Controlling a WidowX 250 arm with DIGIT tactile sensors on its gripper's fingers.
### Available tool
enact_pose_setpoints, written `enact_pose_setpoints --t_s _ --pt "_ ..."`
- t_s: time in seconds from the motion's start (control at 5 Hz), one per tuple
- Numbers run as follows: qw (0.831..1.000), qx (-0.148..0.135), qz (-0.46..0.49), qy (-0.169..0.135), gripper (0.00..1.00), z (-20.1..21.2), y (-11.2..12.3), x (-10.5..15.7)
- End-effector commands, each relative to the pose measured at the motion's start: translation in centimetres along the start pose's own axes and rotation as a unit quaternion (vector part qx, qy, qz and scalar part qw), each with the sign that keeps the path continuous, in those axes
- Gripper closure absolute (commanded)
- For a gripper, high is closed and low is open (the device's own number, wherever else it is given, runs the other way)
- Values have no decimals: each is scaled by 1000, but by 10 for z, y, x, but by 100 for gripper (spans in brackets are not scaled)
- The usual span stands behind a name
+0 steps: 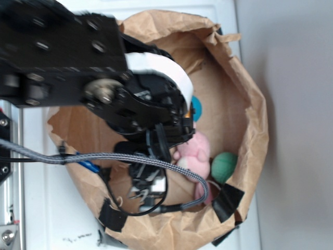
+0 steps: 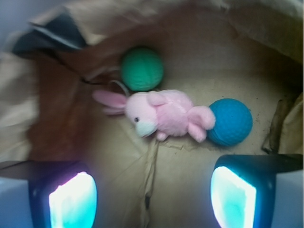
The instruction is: Grab the green ball.
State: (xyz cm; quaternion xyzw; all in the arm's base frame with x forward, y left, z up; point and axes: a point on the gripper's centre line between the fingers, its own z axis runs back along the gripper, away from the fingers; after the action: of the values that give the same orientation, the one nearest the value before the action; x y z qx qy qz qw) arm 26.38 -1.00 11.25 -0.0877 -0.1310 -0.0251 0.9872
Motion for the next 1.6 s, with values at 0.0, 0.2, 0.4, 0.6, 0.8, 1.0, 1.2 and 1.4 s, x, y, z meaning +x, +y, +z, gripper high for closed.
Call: enact_pose_setpoints --t_s 0.0,0.2,0.4,0.6,0.8,1.0,1.2,1.4 --pt "999 21 14 -25 0 -17 -10 34" --pt "999 26 22 -31 0 -24 -19 46" --pt "998 37 34 -37 0 -34 -22 60" --pt "997 35 43 -44 0 -39 -25 70" --pt "997 37 47 -51 0 -49 -30 78" --pt "997 44 49 -45 0 -56 -35 84" --pt "997 38 52 -35 0 -45 -32 82" --pt "997 44 60 -32 0 -26 -19 78"
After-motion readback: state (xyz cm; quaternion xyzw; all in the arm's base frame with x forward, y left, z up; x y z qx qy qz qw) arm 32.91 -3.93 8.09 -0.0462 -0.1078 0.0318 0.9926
